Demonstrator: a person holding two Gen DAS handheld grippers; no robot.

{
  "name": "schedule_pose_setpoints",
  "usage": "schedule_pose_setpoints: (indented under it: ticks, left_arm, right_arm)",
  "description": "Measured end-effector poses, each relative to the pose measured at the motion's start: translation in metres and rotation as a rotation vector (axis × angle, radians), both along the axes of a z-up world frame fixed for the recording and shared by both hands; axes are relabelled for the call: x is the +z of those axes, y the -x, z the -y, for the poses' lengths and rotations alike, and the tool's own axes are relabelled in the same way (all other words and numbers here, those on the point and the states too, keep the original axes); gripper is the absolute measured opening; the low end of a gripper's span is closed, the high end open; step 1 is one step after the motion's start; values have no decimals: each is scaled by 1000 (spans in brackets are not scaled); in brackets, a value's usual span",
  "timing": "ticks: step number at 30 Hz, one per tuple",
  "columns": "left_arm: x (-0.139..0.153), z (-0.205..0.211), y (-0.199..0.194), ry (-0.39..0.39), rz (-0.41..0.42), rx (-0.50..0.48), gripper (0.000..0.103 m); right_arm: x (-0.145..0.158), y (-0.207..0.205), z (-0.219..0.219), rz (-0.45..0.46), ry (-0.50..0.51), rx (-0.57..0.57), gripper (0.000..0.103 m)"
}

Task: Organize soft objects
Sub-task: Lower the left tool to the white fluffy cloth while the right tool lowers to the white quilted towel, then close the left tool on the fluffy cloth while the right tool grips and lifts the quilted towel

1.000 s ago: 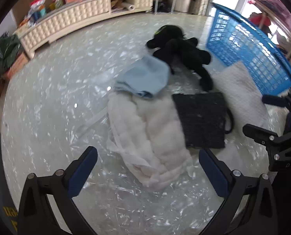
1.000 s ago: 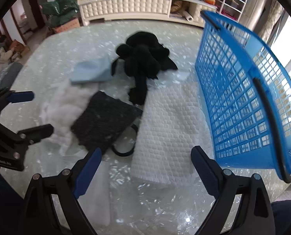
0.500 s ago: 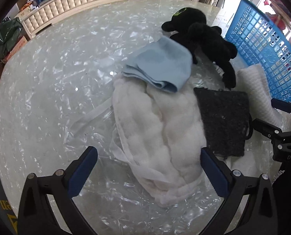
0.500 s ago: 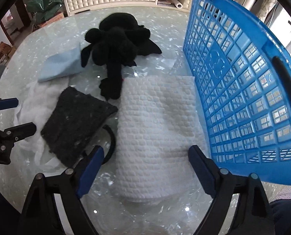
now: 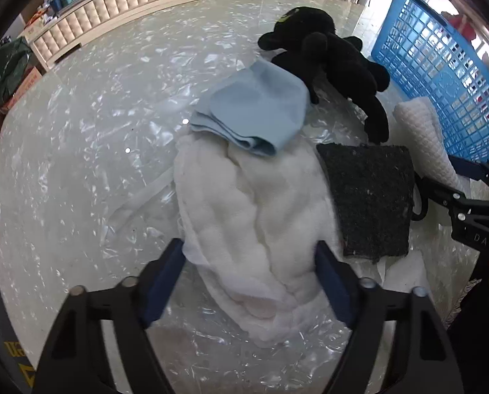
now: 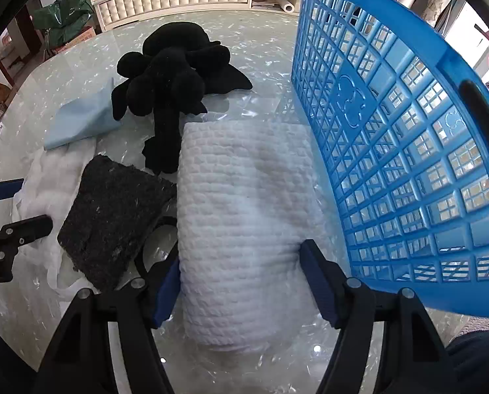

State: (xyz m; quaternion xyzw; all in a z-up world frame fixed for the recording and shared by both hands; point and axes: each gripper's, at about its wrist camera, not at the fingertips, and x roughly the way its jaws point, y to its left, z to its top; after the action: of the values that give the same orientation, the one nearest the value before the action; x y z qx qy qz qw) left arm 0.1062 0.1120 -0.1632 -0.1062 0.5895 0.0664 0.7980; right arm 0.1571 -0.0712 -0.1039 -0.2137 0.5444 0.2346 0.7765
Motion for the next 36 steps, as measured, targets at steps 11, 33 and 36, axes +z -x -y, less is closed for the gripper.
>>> schedule_pose_setpoints:
  ticks: [11, 33, 36]
  left_arm:
    - [9, 26, -13, 27, 0, -54, 27]
    - [60, 41, 48, 53, 112, -108, 22]
    - [75, 46, 56, 61, 145, -118, 22]
  right_arm:
    - [12, 5, 10, -48, -46, -17, 41]
    - [61, 27, 35, -33, -61, -6, 18]
    - [72, 36, 35, -11, -64, 6, 18]
